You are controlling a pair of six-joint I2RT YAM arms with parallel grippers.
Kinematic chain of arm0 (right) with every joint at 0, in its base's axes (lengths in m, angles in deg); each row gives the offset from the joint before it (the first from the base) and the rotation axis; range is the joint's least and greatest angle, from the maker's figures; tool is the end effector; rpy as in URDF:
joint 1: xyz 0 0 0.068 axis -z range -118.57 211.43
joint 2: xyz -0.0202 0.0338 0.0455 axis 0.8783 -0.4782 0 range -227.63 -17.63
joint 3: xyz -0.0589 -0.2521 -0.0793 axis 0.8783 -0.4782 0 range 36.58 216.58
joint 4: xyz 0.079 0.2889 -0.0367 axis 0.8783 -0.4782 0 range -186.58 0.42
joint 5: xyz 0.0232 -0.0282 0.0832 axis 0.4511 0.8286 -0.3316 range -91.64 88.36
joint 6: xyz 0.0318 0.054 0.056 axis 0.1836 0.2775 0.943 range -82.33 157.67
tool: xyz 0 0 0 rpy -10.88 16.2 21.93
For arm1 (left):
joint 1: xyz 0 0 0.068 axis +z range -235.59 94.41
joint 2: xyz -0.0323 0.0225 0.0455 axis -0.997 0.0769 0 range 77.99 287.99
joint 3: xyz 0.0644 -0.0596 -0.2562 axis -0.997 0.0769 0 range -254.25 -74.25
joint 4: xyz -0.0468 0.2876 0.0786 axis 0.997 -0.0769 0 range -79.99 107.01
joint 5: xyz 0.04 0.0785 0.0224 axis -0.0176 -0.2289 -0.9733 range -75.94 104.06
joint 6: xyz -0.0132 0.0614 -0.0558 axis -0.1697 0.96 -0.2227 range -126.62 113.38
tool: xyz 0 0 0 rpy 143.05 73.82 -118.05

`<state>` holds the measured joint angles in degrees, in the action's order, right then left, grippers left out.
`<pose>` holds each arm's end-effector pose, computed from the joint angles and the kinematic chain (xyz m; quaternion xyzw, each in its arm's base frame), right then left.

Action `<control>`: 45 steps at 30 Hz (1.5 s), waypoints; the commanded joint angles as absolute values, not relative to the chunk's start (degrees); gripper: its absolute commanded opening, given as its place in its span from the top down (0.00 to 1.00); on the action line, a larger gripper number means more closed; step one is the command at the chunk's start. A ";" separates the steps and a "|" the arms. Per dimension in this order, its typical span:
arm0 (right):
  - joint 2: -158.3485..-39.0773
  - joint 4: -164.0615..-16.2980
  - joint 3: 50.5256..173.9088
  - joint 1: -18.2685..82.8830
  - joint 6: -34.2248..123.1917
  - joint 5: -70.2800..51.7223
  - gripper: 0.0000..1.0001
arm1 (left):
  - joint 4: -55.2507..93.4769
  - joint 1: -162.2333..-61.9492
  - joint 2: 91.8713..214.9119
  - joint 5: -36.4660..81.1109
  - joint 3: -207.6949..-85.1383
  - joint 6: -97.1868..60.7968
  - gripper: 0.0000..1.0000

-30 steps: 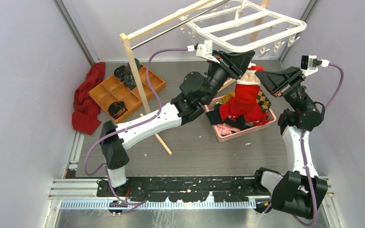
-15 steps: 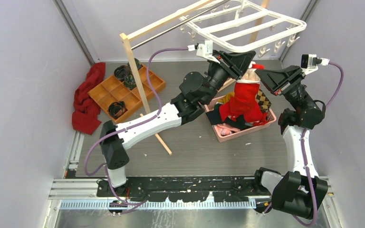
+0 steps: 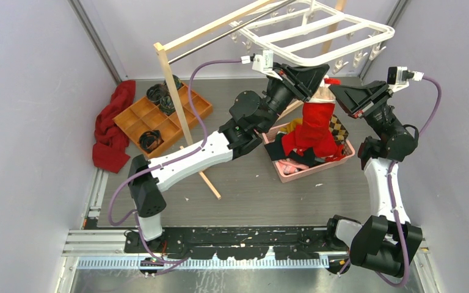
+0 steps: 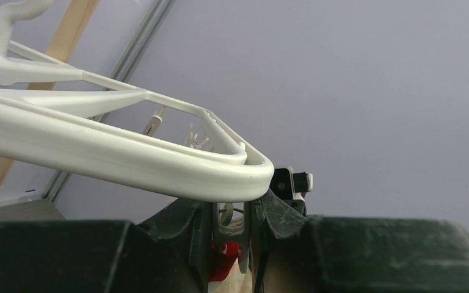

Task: Clip the socks to the hanger
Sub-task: Clamp the sock onto the hanger.

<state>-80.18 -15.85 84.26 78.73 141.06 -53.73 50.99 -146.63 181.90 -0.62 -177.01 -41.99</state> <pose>0.2601 -0.0202 0.4320 0.0003 0.4869 0.6769 0.5521 0.2555 -0.4229 0.5007 -0.0040 0.4876 -0.6086 0.6260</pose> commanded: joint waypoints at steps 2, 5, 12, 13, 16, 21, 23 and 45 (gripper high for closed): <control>-79.95 -13.32 86.50 78.51 141.09 -52.38 0.99 | 53.81 -146.23 182.09 0.61 -180.10 -41.42 0.97; -79.54 -14.03 86.00 78.57 140.77 -52.78 0.99 | 53.65 -146.24 182.21 0.53 -180.28 -41.70 0.95; -79.50 -12.40 86.93 78.48 142.06 -52.42 0.99 | 52.66 -146.15 182.75 0.32 -180.96 -42.04 0.92; -79.53 -12.25 86.94 78.42 142.19 -52.39 0.99 | 52.48 -146.15 182.75 0.23 -180.97 -42.04 0.92; -79.51 -11.96 86.71 78.44 142.26 -52.37 0.99 | 52.08 -146.15 182.67 0.01 -180.91 -42.05 0.91; -79.21 -11.71 86.77 78.41 142.17 -52.38 0.99 | 51.83 -146.11 182.40 -0.40 -180.52 -42.59 0.84; -79.23 -11.67 86.62 78.48 142.17 -52.46 0.99 | 51.71 -146.06 182.21 -0.61 -180.34 -43.03 0.80; -76.43 -17.13 83.44 78.43 136.05 -56.08 0.77 | 45.07 -146.24 174.47 -2.45 -173.39 -44.00 0.23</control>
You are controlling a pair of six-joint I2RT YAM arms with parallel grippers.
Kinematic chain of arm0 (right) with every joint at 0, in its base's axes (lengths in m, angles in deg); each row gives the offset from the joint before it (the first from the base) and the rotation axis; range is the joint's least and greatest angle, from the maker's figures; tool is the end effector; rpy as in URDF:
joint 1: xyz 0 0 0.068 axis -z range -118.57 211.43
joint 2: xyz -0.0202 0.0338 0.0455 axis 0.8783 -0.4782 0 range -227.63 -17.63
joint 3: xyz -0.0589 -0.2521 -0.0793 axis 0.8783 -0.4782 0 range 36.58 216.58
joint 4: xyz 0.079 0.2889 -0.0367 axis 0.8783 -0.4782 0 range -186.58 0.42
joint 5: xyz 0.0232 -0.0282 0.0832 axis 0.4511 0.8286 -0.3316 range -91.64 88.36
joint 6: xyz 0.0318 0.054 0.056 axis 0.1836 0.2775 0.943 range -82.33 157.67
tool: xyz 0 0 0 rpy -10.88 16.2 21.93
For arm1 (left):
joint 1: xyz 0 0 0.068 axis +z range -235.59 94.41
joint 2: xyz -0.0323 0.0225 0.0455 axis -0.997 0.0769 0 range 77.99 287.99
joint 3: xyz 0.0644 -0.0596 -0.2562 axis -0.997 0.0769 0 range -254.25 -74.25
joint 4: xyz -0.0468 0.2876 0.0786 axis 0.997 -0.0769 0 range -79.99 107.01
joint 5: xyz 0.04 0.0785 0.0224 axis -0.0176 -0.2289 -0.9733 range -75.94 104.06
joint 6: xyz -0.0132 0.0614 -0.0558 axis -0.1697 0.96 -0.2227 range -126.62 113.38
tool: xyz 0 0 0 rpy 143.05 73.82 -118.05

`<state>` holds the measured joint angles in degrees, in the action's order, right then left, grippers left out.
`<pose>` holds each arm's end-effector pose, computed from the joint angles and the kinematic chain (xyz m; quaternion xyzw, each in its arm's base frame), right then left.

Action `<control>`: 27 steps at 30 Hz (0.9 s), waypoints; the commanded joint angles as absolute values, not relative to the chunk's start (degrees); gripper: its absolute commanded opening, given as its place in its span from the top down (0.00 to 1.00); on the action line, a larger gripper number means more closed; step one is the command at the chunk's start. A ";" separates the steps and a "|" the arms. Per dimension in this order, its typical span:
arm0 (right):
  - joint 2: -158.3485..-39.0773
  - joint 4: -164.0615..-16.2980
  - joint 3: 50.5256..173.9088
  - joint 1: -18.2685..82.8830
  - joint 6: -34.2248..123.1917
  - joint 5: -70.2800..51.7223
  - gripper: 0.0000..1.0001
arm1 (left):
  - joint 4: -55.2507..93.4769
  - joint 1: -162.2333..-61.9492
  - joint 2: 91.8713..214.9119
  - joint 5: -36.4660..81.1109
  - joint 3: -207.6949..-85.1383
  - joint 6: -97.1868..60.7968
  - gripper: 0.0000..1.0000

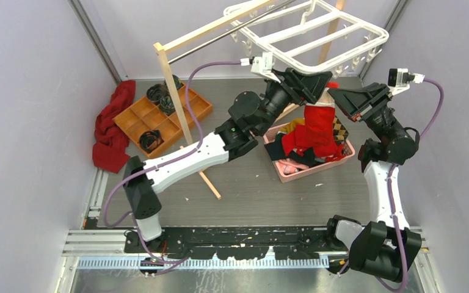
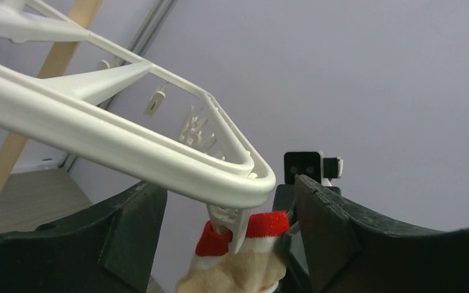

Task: Clip the socks to the hanger
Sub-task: Clamp the sock onto the hanger.

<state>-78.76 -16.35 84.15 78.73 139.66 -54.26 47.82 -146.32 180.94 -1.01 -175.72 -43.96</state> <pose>0.2534 -0.0176 0.4361 -0.0139 0.4877 0.6685 0.5614 0.2584 -0.4218 0.4923 -0.0094 0.5132 -0.6027 0.6109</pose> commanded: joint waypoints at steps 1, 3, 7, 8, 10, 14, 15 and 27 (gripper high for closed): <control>-76.05 -17.61 83.17 78.47 135.30 -56.76 0.75 | 44.04 -146.24 173.49 -2.52 -172.34 -44.04 0.22; -75.19 -19.06 82.63 78.44 133.50 -58.23 0.64 | 42.11 -146.16 171.78 -2.29 -170.32 -44.06 0.21; -73.09 -23.39 80.85 78.38 128.59 -61.59 0.49 | 40.40 -146.32 168.72 -2.04 -166.16 -44.36 0.21; -72.53 -25.03 80.35 78.37 126.64 -62.50 0.46 | 39.83 -146.27 167.89 -1.84 -165.41 -44.26 0.21; -71.33 -27.82 79.40 78.39 123.49 -64.36 0.43 | 38.46 -146.31 166.53 -0.87 -164.32 -43.62 0.20; -68.79 -37.99 78.62 78.47 114.23 -68.41 0.41 | 35.02 -146.27 163.72 1.97 -162.49 -41.97 0.20; -68.16 -40.84 78.67 78.43 111.59 -69.30 0.40 | 34.40 -146.28 162.89 2.57 -161.44 -41.31 0.20; -64.80 -133.68 100.03 79.84 30.54 -60.07 0.29 | 22.48 -146.32 148.52 9.35 -147.34 -34.31 0.20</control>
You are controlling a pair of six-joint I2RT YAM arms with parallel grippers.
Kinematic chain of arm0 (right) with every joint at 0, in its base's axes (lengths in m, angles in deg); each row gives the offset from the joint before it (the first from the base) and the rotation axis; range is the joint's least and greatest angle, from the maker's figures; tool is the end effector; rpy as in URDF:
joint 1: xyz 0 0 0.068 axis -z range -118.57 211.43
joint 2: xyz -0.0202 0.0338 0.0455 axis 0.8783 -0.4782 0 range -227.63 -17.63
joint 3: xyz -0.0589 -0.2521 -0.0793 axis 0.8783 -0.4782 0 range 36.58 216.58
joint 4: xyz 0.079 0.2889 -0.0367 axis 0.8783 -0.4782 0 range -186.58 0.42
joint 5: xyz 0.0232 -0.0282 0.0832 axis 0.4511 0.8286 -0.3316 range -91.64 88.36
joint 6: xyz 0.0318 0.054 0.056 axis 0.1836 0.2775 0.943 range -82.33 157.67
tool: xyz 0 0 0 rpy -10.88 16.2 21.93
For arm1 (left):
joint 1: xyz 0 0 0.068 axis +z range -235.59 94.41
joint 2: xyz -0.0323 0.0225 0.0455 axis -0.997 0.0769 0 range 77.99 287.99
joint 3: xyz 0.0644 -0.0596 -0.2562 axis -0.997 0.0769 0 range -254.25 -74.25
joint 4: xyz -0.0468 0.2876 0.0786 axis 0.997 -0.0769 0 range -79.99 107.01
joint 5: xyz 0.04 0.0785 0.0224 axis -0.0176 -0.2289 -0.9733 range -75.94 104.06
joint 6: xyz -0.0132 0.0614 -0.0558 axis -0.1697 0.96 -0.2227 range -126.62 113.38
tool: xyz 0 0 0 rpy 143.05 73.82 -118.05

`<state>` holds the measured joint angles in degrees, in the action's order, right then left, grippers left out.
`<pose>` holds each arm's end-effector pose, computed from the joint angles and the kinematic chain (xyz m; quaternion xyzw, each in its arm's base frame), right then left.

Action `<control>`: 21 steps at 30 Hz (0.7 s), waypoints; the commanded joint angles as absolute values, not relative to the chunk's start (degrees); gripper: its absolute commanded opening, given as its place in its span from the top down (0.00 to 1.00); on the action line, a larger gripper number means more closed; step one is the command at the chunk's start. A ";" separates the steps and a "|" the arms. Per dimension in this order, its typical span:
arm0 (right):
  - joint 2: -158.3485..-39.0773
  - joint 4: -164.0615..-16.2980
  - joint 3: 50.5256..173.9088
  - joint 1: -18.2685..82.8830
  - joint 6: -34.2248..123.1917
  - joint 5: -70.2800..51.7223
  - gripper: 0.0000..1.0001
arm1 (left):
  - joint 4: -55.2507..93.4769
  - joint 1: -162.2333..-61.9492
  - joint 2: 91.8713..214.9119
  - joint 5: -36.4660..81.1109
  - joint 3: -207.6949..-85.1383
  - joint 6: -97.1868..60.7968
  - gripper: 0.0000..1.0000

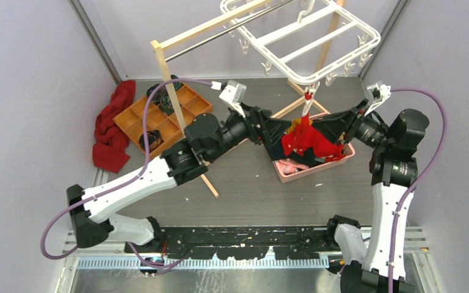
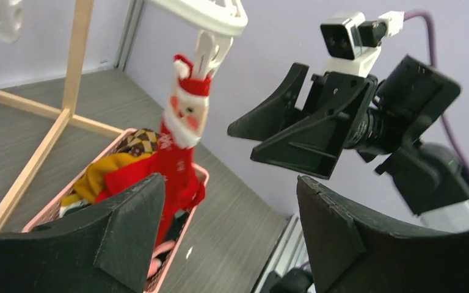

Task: Clip the socks to the hanger
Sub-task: Clamp the sock onto the hanger.

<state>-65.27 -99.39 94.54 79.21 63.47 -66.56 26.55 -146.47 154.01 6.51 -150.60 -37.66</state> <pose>0.2308 -0.0040 0.4184 -0.1335 0.6930 0.4188 0.5714 0.1977 -0.3349 0.4545 0.1166 0.6336 -0.5195 0.5613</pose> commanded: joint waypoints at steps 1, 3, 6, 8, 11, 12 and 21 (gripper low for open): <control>-64.87 -135.84 100.00 79.93 28.76 -58.80 0.29 | 21.57 -146.32 147.39 9.78 -145.74 -34.20 0.20; -65.17 -137.81 98.96 80.18 27.58 -56.35 0.28 | 20.30 -146.32 145.26 10.75 -142.82 -33.90 0.20; -65.65 -138.61 96.97 80.91 27.52 -52.32 0.28 | 18.77 -146.32 142.55 11.33 -138.65 -34.24 0.20; -66.22 -138.18 95.66 81.21 27.79 -48.22 0.27 | 18.70 -146.32 140.91 11.29 -135.63 -34.83 0.20; -67.71 -135.86 93.76 81.54 29.22 -42.36 0.24 | 19.36 -146.32 139.32 10.73 -131.85 -35.54 0.20; -68.60 -135.29 93.33 81.69 29.43 -41.05 0.23 | 19.83 -146.32 138.85 10.52 -130.63 -35.80 0.20; -80.08 -129.99 93.85 83.32 33.96 -40.19 0.33 | 26.14 -146.32 137.09 7.20 -122.24 -36.04 0.21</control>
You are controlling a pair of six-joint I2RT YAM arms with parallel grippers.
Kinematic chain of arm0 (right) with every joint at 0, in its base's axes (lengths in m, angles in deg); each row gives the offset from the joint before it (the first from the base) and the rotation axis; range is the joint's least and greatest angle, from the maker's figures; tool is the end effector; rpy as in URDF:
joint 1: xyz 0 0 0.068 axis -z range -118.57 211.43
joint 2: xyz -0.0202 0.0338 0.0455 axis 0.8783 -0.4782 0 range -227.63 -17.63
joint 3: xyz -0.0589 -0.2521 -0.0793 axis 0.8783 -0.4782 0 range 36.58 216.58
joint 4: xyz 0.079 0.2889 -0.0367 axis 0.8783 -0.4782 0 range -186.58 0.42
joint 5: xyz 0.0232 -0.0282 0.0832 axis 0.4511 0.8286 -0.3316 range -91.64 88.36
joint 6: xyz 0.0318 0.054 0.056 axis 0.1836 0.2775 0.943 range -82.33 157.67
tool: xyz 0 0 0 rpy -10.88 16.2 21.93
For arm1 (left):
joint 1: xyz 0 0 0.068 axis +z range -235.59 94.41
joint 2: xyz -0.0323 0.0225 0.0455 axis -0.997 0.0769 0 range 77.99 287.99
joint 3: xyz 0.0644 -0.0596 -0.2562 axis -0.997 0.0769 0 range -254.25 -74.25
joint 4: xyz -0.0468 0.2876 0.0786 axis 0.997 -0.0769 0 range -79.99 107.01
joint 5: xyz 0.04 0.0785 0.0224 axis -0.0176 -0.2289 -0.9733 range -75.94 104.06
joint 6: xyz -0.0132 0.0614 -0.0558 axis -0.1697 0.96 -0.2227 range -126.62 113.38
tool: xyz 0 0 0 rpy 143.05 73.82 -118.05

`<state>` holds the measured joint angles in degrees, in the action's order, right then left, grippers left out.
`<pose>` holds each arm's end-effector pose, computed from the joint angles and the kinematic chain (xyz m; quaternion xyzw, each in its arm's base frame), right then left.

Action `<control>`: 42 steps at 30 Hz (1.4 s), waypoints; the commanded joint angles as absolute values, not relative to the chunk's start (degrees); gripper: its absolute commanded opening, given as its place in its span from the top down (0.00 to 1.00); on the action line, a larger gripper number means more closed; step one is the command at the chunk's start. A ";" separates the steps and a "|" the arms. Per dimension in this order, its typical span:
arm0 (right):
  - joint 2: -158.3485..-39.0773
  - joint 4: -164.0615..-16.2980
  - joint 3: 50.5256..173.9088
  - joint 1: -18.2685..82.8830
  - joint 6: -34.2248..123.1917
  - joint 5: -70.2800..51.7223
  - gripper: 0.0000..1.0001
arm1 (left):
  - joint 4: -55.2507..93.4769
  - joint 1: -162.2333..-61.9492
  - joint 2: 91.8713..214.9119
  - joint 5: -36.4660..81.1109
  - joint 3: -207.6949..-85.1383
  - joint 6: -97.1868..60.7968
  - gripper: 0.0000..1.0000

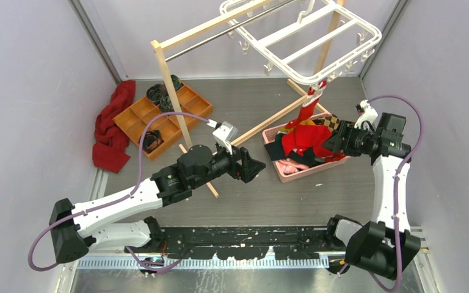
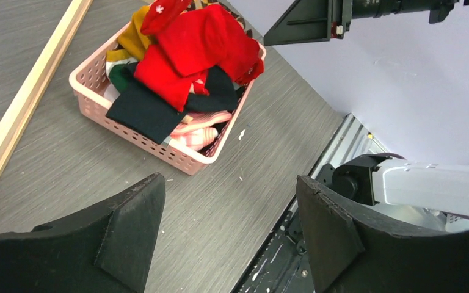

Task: Clip the socks to the hanger
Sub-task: Clamp the sock onto the hanger, then pick up the sock from the bin.

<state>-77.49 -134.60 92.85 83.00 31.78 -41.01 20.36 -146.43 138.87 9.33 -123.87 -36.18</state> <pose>0.2644 -0.0543 0.2836 0.0022 0.8888 0.2271 0.3980 0.1673 -0.2872 0.3246 0.1770 0.7330 -0.4436 0.4844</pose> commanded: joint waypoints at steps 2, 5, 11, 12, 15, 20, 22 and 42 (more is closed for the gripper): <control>-82.40 -127.71 93.87 83.32 35.32 -41.28 0.37 | 26.66 -146.30 137.14 6.00 -121.46 -35.77 0.21; -85.36 -125.25 94.46 83.23 37.27 -42.78 0.42 | 25.93 -146.31 136.77 3.24 -120.86 -35.43 0.21; -88.41 -121.01 94.70 83.15 40.95 -44.53 0.44 | 20.91 -146.26 135.47 -0.87 -121.49 -34.70 0.23; -88.81 -120.90 94.94 83.14 40.88 -44.76 0.45 | 19.64 -146.29 135.09 -0.76 -121.77 -34.77 0.24; -89.93 -120.74 95.36 83.07 40.66 -45.36 0.45 | 15.74 -146.28 132.54 0.50 -121.98 -34.89 0.25; -91.73 -119.99 95.90 82.73 41.42 -46.57 0.50 | 6.41 -146.30 126.72 1.43 -121.87 -33.94 0.25; -92.19 -119.50 95.91 82.62 41.65 -46.67 0.51 | 2.60 -146.32 124.69 1.99 -122.26 -33.59 0.25; -93.90 -117.99 97.58 80.73 47.79 -49.72 0.93 | 9.90 -146.32 127.02 6.54 -116.70 -37.88 0.24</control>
